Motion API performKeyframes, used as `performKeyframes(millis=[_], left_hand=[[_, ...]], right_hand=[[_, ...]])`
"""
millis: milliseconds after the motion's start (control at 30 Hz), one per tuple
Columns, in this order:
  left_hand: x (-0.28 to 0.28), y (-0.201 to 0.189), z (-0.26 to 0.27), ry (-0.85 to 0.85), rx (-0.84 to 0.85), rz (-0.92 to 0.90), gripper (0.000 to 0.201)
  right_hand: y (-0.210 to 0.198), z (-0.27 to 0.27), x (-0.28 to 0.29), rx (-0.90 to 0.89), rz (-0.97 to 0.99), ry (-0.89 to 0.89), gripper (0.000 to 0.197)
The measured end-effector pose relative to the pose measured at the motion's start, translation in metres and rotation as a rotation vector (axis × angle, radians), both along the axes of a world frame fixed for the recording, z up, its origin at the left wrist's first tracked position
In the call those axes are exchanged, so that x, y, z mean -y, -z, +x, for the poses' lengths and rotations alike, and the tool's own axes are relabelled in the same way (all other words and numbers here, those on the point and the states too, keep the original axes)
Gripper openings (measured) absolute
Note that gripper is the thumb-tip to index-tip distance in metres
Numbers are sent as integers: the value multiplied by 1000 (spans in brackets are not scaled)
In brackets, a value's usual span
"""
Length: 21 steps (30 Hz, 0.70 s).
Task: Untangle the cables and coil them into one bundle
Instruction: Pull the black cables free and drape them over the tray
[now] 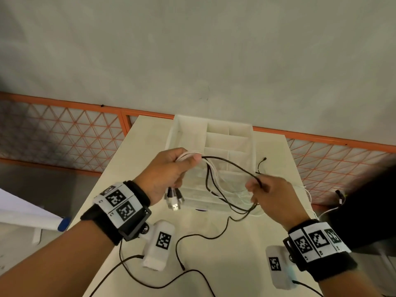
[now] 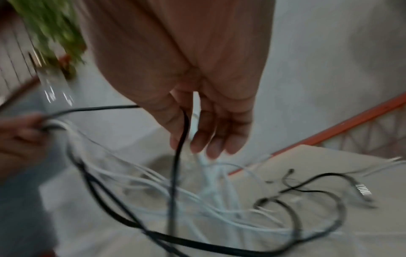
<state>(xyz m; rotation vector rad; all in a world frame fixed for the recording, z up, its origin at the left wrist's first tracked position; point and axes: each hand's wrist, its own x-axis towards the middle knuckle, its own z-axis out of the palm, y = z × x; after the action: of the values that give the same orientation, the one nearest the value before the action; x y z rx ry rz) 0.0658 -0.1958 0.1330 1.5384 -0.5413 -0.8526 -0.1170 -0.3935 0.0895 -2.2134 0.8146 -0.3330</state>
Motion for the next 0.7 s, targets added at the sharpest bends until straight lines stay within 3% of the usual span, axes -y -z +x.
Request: performKeyframes(millis=[100,167,233,300,433,500,600,700], left_hand=[[-6,-1,6,41,127,126,26],[-6,-1,9,36,178,178,27],[-7,-2,13,-2,182,181,27],[-7,-3,17,-15,186,191,28],[-9,1,16,29,224,275,32],[-11,4,14,48,208,294,32],[-14,6,12,61,160,277,39],[-16,10,7,50,84,249,50]], right_hand=[[21,-13,22,-302,-142,82,25],[27,-19,41,-398,-130,190,21],[27,-22,58,-408,-103,245,33],[18,-21,67,-298,-84,292,35],[-12,-14,72,152,-31,392,14],[-21,-10,73,252,-32,407,12],[-12,-11,72,78,19,350,17],[15,-20,63,-265,90,245,46]])
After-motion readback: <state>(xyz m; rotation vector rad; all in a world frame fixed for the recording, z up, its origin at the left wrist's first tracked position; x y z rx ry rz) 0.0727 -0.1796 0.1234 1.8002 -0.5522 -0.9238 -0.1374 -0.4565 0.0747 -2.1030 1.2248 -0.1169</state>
